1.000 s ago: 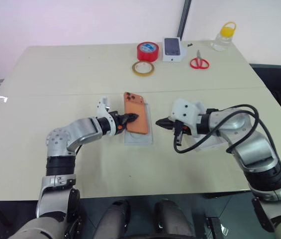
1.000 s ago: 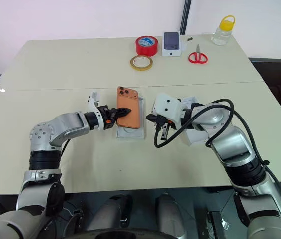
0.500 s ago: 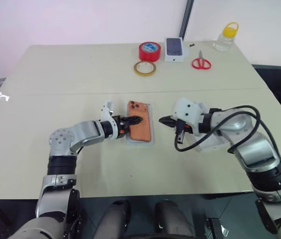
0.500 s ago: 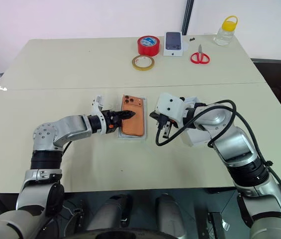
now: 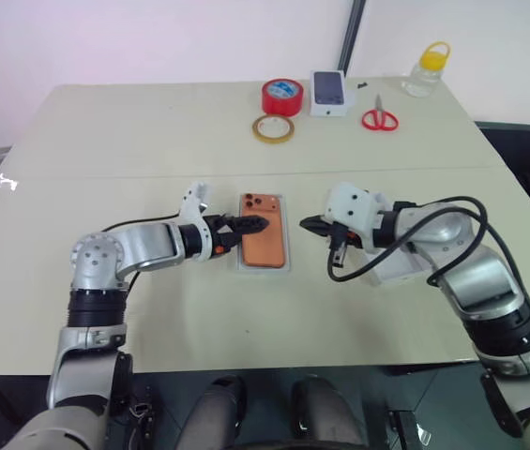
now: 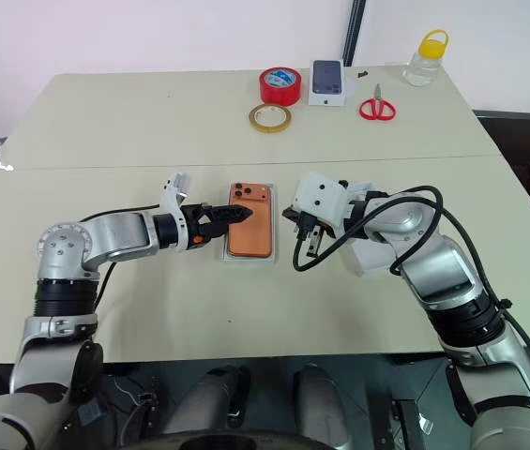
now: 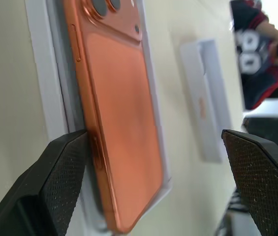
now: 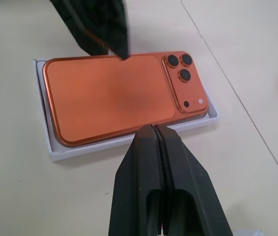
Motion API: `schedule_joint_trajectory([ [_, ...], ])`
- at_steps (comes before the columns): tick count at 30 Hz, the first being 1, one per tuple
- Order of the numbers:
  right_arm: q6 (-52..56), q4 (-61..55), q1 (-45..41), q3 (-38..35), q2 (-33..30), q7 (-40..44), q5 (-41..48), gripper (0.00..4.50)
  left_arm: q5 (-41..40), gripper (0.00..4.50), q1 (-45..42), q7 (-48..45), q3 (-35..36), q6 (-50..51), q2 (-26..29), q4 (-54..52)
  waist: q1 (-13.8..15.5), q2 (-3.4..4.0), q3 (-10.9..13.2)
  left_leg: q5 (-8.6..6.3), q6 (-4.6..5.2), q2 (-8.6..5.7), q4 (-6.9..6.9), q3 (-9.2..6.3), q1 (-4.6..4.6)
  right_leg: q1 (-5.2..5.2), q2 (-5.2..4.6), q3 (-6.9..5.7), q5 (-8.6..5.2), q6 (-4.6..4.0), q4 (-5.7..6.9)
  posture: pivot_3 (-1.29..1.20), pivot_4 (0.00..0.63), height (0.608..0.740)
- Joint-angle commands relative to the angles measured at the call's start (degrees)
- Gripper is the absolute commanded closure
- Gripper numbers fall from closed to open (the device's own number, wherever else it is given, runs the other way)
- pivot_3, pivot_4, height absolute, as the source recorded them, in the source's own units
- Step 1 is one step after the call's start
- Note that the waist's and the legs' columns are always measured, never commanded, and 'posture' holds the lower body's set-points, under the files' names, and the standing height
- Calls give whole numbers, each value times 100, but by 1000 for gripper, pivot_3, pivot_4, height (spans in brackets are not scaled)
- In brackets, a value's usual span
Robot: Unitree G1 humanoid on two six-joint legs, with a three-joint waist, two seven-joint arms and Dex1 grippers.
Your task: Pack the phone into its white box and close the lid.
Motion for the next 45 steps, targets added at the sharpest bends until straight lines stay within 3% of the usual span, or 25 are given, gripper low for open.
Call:
schedule_joint_trajectory([
  [1, -117, -57, -108, -18, 12, -26, -3, 4500, 80, 21, -98, -235, 21, 45, 211, -354, 1, 0, 0, 0, 0, 0, 0, 0, 0, 0, 0, 0, 0, 0, 0, 0, 150, 740],
  [7, -61, 10, -145, 82, 24, -62, -80, 4500, 767, 21, -91, -847, 204, -235, 626, -635, -1, 1, 0, 0, 0, 0, -1, 0, 0, -1, 0, 0, 0, 0, 0, 0, 150, 740],
  [9, 19, 187, -207, 310, 75, -174, -302, 4500, 1950, 21, 62, -1498, -303, -602, 1136, -988, -21, 0, 0, 0, 0, 0, -1, 0, 0, -1, 0, 0, 0, 0, -1, 0, 150, 740],
  [10, 109, 299, -258, 430, 126, -258, -413, 4500, 2526, 257, 125, -1780, -576, -796, 1365, -1068, -28, 0, 0, 0, 0, 0, -3, 2, 0, -1, 0, 0, 0, 0, -1, 0, 150, 740],
  [12, 399, 525, -374, 601, 251, -352, -517, 4500, 3339, 885, 199, -2339, -1056, -1087, 1703, -1134, -29, 2, -1, 1, -2, 1, -9, 3, 3, -2, 1, 2, 0, -1, -1, 0, 150, 740],
  [19, 804, 1165, -777, 953, 622, -686, -934, 4500, 5015, 4477, -45, -3708, -1841, -1799, 1743, -855, 17, 4, 2, 1, -2, -2, -9, 1, -3, -1, -4, -1, 0, -2, -9, 0, 150, 740],
  [24, 739, 1769, -1141, 1175, 1006, -1030, -1269, 4500, 6106, 4477, -621, -4243, -2356, -2153, 1362, -23, -17, 4, 2, 1, -2, -2, -8, -1, -1, -1, -2, -4, 0, -1, -6, 0, 150, 740],
  [31, 311, 2502, -1465, 1366, 1296, -1040, -1520, 4500, 6891, 4477, -1071, -5278, -2831, -2301, 785, 666, -29, 4, 1, 2, -2, -2, -9, -2, -4, -7, -1, -5, 0, -1, -3, 0, 150, 740],
  [45, 900, 625, -602, 1210, 589, -113, -1345, 4500, 6581, 4477, -807, -6056, -2685, -1085, -140, -859, 2, 4, 1, 1, 0, -5, 0, -8, -9, -3, -3, -9, 0, 1, -4, 0, 150, 740],
])
